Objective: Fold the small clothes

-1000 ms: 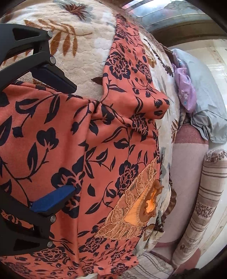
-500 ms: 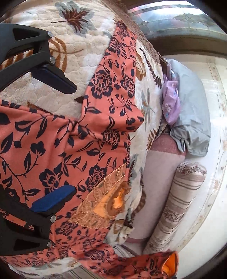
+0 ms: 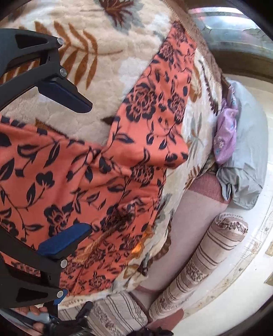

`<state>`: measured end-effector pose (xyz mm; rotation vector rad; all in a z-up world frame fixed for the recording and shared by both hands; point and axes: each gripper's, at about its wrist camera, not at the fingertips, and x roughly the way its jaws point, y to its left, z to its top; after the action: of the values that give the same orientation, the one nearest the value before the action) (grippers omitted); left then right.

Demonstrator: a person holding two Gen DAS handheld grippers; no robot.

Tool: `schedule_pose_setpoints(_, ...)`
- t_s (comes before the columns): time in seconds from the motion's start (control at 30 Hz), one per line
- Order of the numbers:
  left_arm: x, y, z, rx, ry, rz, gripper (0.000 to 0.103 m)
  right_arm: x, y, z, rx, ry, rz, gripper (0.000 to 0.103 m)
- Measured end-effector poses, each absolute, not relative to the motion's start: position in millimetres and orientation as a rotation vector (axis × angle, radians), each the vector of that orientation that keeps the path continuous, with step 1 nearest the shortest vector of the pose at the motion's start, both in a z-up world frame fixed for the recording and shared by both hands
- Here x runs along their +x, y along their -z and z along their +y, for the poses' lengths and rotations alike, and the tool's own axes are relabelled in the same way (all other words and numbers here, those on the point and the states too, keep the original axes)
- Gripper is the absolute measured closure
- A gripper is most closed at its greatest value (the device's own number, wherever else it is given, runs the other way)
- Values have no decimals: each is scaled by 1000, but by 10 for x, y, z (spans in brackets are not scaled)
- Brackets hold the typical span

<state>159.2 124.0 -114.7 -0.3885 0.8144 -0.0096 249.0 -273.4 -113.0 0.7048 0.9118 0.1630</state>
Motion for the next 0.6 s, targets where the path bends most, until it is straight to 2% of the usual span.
schedule_pose_setpoints(0.07,1628,1142,1215,-471,80,832,0,2426,979,-3013,616,-123,864,2)
schedule_pose_setpoints(0.17,1803,1086,1153,-658,189,860,0,2300,1231,-3261,595,-112,884,2)
schedule_pose_setpoints(0.27,2232,1067,1074,-744,214,896,0,2119,1385,-3258,512,-175,787,2)
schedule_pose_setpoints(0.37,2698,1257,1010,-782,149,996,0,2151,1386,-3173,464,-176,804,0)
schedule_pose_setpoints(0.43,2912,1373,978,-777,114,1058,7,2119,1412,-3310,555,-205,771,1)
schedule_pose_setpoints(0.47,2982,1420,967,-774,104,1084,18,2120,1419,-3314,576,-213,759,1)
schedule_pose_setpoints(0.53,3092,1496,913,-775,115,1150,51,2120,1423,-3277,556,-213,761,1)
schedule_pose_setpoints(0.57,3130,1518,879,-770,122,1185,87,2120,1413,-3266,546,-210,764,1)
schedule_pose_setpoints(0.6,3150,1489,842,-748,117,1205,92,2121,1412,-3270,550,-211,765,1)
